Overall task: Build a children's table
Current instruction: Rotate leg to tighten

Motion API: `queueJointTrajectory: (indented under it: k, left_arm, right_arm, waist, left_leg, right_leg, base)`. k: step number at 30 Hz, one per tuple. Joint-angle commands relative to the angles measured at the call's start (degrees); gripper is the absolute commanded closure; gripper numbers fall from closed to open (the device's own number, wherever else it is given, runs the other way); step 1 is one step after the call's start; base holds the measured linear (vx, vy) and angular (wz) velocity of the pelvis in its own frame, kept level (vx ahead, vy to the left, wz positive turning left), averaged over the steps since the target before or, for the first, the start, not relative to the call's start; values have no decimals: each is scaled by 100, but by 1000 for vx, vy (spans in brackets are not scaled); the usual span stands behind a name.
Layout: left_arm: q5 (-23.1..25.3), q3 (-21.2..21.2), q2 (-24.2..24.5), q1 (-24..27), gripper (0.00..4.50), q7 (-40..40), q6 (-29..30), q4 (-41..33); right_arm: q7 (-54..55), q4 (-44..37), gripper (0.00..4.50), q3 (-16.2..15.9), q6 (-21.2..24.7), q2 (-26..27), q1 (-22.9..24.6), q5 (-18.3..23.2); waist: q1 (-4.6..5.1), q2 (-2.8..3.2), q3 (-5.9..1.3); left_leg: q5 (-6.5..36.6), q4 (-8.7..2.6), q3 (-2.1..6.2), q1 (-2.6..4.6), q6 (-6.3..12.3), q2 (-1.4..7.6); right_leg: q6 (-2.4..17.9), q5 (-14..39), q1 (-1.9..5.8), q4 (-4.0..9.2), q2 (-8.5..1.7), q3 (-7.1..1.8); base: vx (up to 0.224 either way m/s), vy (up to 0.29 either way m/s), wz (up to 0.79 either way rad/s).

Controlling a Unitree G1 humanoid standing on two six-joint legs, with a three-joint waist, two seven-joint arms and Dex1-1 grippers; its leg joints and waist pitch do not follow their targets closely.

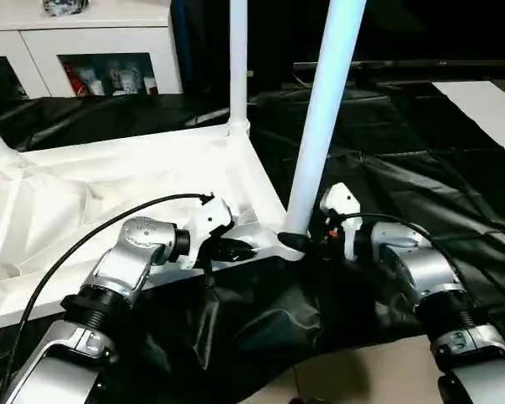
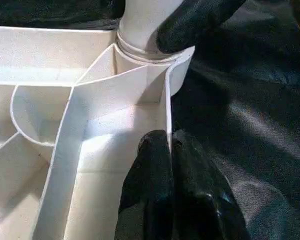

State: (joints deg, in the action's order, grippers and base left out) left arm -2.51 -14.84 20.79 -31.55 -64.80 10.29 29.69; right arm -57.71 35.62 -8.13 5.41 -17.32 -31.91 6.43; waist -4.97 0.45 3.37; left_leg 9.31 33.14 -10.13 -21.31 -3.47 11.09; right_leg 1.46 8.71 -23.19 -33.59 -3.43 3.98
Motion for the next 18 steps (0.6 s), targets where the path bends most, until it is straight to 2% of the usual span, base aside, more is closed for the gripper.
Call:
queueJointTrajectory:
  k: [1,3,5,8,9,12,13,14,15,16,18]
  left_arm:
    - [7,30,-68,-84,450,120,-25,-39]
    - [116,91,-247,-230,450,578,27,171]
    - [156,117,-327,-303,450,767,38,273]
    - [272,205,-679,-618,450,1481,115,666]
    - [287,238,-787,-723,450,1682,151,785]
    - [327,306,-1006,-955,450,2117,175,1070]
    - [348,320,-1077,-1029,450,2253,171,1163]
    - [382,329,-1162,-1122,450,2406,120,1293]
    - [422,311,-1292,-1244,450,2543,-7,1463]
    - [429,306,-1322,-1271,450,2570,-39,1501]
    - [464,268,-1388,-1340,450,2575,-161,1612]
  right_arm:
    - [77,-33,210,-37,22,43,12,-34]
    - [429,-66,234,50,156,221,132,-9]
    - [689,-16,239,109,214,323,144,-23]
    - [1852,337,249,347,405,796,90,-98]
    - [2143,432,250,403,462,937,58,-101]
    - [2808,655,251,531,602,1241,-57,-123]
    - [3061,745,251,579,644,1348,-110,-137]
    - [3411,873,251,639,685,1484,-191,-166]
    - [3782,1077,251,607,630,1691,-328,-265]
    - [3851,1121,251,589,607,1739,-360,-291]
    - [3862,1229,251,551,493,1893,-438,-322]
  waist:
    - [22,15,-416]
    - [24,11,-392]
    - [30,15,-394]
    - [52,18,-375]
    - [55,76,-377]
    - [108,52,-370]
    - [123,56,-366]
    - [120,84,-370]
    - [156,85,-363]
    - [190,77,-376]
    - [209,71,-371]
  left_leg:
    - [1399,-338,44,102,184,210]
    - [1507,-349,48,119,152,207]
    - [1587,-354,56,148,91,202]
    - [1753,-360,67,161,7,187]
    - [1855,-368,94,171,-38,178]
    - [2041,-370,103,193,-96,160]
    - [2064,-372,105,178,-90,153]
    - [2088,-372,118,189,-96,156]
    - [2145,-374,114,183,-105,144]
    - [2228,-373,136,193,-134,142]
    - [2265,-376,135,172,-80,141]
  right_leg:
    - [1084,1754,290,395,-437,-249]
    - [1015,1999,272,436,-443,-250]
    - [977,2188,251,461,-444,-249]
    - [872,2529,235,505,-454,-241]
    - [768,2729,234,521,-463,-228]
    - [692,2911,208,561,-444,-209]
    - [656,2954,214,578,-450,-208]
    - [656,2966,214,578,-463,-202]
    - [644,3002,189,600,-449,-197]
    - [647,3015,199,595,-452,-182]
    - [635,2986,218,611,-461,-179]
  base:
    - [0,0,0]
    - [0,0,0]
    - [0,0,0]
    - [0,0,0]
    - [0,0,0]
    - [0,0,0]
    - [0,0,0]
    - [0,0,0]
    - [0,0,0]
    - [0,0,0]
    - [0,0,0]
